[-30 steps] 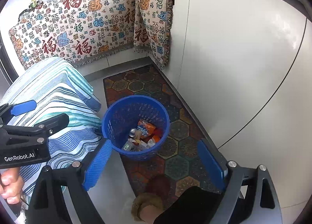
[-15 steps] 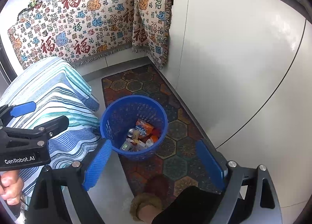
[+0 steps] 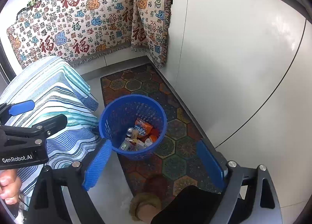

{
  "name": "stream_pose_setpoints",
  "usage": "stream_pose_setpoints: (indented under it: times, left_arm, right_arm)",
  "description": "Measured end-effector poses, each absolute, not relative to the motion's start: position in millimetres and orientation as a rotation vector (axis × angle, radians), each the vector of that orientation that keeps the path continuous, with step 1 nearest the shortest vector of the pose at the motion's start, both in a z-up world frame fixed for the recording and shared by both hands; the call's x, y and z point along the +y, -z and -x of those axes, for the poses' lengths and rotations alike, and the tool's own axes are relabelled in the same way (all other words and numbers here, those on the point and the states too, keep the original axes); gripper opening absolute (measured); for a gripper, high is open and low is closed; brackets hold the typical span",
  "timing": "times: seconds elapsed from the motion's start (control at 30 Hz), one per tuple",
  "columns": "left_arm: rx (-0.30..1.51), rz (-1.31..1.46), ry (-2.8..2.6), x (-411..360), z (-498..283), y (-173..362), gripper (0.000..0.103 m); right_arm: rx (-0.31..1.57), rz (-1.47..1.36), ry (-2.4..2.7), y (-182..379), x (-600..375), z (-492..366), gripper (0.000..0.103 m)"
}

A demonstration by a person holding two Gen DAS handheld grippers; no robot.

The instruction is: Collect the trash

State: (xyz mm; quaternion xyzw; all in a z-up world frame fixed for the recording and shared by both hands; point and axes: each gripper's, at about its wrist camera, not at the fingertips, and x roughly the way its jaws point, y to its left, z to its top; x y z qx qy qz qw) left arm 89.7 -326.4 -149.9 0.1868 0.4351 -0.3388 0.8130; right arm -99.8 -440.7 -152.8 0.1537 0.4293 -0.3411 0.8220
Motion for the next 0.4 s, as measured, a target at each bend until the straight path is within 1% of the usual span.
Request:
stream_pose_setpoints:
  times: [0.23,0.4]
  left_arm:
    - [0.928,-0.395,0.736,-324.9,-89.9,149.8,0.103]
    - [0.871,-0.396,0.743,-321.3,-82.8,145.9,0.103]
  right_arm:
    - [0.919,-0.33,0.727,155.6,-442.3,101.6,0.091]
    - [0.921,-0.336,0.734,157.1,-443.6,102.4,0.091]
